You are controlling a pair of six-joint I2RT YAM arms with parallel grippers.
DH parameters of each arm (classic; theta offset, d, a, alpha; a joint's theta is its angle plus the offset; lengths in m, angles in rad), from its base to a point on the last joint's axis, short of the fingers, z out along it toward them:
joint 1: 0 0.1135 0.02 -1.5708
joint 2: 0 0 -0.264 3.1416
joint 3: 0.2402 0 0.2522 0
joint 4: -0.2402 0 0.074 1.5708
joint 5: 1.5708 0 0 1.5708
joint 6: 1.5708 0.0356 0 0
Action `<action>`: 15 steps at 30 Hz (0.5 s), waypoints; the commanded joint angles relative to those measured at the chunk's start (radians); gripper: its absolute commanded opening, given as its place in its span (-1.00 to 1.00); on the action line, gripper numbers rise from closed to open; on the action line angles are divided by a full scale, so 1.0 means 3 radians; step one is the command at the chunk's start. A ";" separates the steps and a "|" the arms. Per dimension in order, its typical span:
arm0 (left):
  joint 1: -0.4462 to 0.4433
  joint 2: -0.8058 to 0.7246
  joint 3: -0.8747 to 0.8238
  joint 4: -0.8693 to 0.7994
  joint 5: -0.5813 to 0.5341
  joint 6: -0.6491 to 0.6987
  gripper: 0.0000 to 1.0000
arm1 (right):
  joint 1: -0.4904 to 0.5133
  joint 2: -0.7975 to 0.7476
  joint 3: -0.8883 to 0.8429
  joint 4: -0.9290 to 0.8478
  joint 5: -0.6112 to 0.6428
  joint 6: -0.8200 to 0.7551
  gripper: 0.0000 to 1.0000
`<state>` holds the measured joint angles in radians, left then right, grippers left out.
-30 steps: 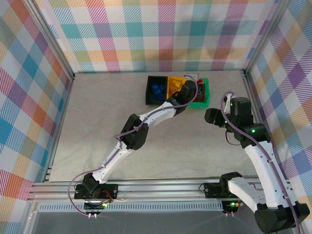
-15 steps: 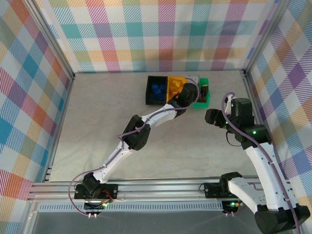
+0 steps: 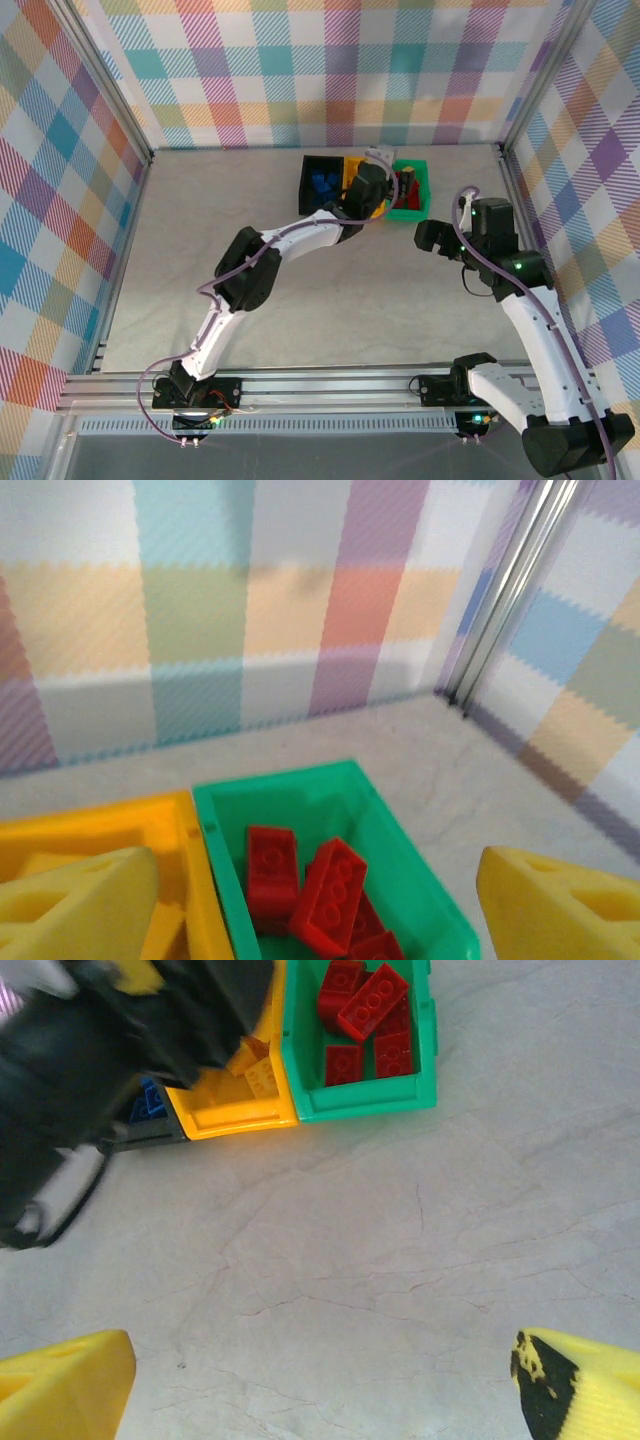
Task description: Sort the legos into containers by color
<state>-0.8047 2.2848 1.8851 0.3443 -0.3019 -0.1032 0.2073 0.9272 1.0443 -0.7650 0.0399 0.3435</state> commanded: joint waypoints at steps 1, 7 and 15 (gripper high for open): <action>0.0062 -0.0461 -0.0219 0.0055 -0.0090 0.0198 0.70 | 0.0013 0.0057 0.0160 0.0127 -0.0112 -0.0104 0.98; 0.0292 -0.0938 -0.0365 -0.0696 0.0280 0.0216 0.75 | 0.0009 0.0200 0.0307 0.0156 -0.0158 -0.0228 0.98; 0.0558 -0.1565 -0.0352 -0.1972 0.0226 0.0296 0.99 | -0.0069 0.0353 0.0609 -0.0013 -0.0021 -0.0362 0.97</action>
<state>-0.6491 1.9152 1.7874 -0.0532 -0.2226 -0.0429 0.2001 1.0218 1.1713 -0.7475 0.0193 0.2687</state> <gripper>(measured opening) 0.994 0.989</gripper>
